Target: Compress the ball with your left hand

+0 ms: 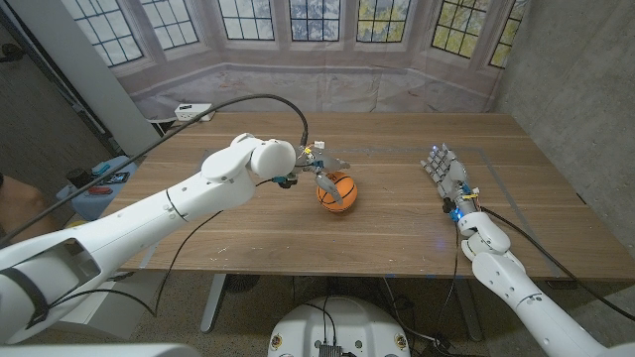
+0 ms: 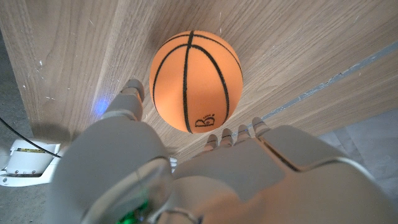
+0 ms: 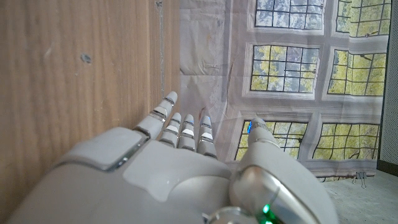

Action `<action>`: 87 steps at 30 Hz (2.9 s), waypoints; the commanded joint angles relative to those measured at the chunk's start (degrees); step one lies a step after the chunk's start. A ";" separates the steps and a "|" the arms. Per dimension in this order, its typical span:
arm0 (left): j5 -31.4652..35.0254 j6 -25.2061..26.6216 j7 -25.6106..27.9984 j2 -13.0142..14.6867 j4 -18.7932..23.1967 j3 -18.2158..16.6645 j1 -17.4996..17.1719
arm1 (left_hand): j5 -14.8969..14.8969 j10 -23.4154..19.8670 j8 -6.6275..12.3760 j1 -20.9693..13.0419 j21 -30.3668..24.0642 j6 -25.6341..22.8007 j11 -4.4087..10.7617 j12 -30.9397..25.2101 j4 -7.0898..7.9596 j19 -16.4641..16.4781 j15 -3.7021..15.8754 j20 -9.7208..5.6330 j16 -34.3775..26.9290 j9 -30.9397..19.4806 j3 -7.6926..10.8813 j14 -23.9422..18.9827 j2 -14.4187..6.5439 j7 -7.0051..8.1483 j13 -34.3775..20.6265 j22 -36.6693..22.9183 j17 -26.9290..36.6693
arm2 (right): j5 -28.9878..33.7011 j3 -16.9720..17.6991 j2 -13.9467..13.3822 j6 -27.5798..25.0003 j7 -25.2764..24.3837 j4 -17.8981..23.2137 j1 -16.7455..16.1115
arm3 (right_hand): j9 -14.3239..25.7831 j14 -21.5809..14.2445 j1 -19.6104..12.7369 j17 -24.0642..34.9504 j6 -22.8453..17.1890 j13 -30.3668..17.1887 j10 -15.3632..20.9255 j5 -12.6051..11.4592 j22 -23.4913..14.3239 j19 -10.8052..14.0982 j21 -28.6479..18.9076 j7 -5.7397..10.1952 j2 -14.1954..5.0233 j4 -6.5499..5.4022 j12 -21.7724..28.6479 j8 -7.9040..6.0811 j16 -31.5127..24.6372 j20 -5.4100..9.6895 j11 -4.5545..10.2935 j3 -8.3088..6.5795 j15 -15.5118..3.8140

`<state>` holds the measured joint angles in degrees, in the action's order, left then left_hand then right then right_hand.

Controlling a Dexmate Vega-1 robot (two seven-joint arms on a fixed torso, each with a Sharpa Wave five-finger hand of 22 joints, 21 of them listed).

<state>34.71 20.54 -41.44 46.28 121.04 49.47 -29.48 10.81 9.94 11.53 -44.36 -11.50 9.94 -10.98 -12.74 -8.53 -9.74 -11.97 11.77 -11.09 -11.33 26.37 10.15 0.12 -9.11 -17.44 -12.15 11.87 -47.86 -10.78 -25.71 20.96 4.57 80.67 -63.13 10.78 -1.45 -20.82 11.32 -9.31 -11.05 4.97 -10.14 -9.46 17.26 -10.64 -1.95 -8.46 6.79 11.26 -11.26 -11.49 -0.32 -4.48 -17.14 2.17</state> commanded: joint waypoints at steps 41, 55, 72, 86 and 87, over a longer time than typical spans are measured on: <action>6.53 -0.13 2.14 -3.34 -4.80 2.05 -1.38 | 1.00 2.68 3.03 -4.10 -3.62 -1.67 1.72 -4.27 -0.82 1.65 0.36 -0.10 -2.98 -0.98 0.00 -1.97 -2.29 -1.40 -2.81 -0.89 1.24 | -0.13 0.59 -1.73 -2.24 0.16 1.92 0.26 | 0.15 0.08 0.16 0.09 -0.09 -0.33 -0.20 -0.02 -0.34 -0.07 -0.39 0.25 0.24 0.04 0.17 0.14 -0.20 -0.27 -0.29 0.20 0.30; 6.30 -0.24 4.63 -3.64 -5.36 1.67 -1.91 | 1.08 -2.18 5.08 -6.32 -5.78 -6.61 3.88 -7.32 -0.90 6.08 2.37 -1.61 -5.29 -1.68 -0.16 -7.67 -3.14 -0.80 -4.64 -1.00 2.21 | 0.71 0.70 -2.80 -2.85 -0.79 4.08 -0.18 | 0.15 0.11 0.14 0.08 -0.14 -0.33 -0.26 -0.03 -0.35 -0.10 -0.38 0.16 0.18 0.08 0.16 0.12 -0.19 -0.18 -0.29 0.18 0.31; 5.16 0.61 7.35 -1.91 -2.46 -0.54 -4.00 | 1.02 -9.25 8.50 -8.18 -8.36 -15.87 5.86 -11.76 -0.83 11.73 5.06 -2.96 -8.25 -2.68 -1.23 -14.68 -3.27 0.75 -6.76 -0.72 3.53 | 1.12 0.31 -3.32 -3.89 -1.64 5.65 -0.83 | 0.15 0.10 0.14 0.07 -0.15 -0.33 -0.26 -0.03 -0.35 -0.14 -0.37 0.19 0.14 0.11 0.19 0.12 -0.20 -0.39 -0.24 0.17 0.33; 3.15 1.63 8.14 -1.17 -1.20 -2.42 -4.59 | 1.00 -9.79 8.73 -8.40 -8.52 -16.79 5.96 -12.32 -0.68 11.96 5.02 -3.00 -8.47 -2.92 -1.56 -15.12 -3.45 0.85 -7.19 -0.64 3.82 | 1.61 -0.54 -3.70 -5.29 -1.75 5.84 0.27 | 0.15 0.06 0.16 0.07 -0.12 -0.33 -0.27 -0.03 -0.35 -0.09 -0.40 0.20 0.13 0.12 0.20 0.13 -0.23 -0.47 -0.29 0.18 0.31; 2.91 1.70 8.36 -1.19 -1.24 -2.58 -4.62 | 1.00 -9.92 8.76 -8.40 -8.56 -16.89 6.09 -12.41 -0.67 12.02 5.08 -3.02 -8.51 -2.95 -1.61 -15.21 -3.45 0.88 -7.22 -0.64 3.84 | 1.63 -0.61 -3.70 -5.42 -1.79 5.80 0.39 | 0.15 0.05 0.16 0.07 -0.12 -0.33 -0.27 -0.03 -0.35 -0.10 -0.40 0.21 0.13 0.12 0.20 0.13 -0.23 -0.43 -0.28 0.18 0.31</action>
<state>39.30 21.50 -34.28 44.65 118.98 48.41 -33.56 11.69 0.70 19.74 -52.74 -19.74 -6.27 -4.81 -24.80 -9.16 1.85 -6.86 8.80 -19.30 -14.03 24.94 -4.63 -2.93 -8.29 -24.33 -12.77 15.59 -46.58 -10.75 -29.16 16.60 2.98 86.29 -63.58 10.78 -1.45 -20.82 11.31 -9.31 -11.05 4.97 -10.14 -9.75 16.94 -10.64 -1.95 -8.47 6.79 11.25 -11.26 -11.49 -0.62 -4.47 -17.15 2.17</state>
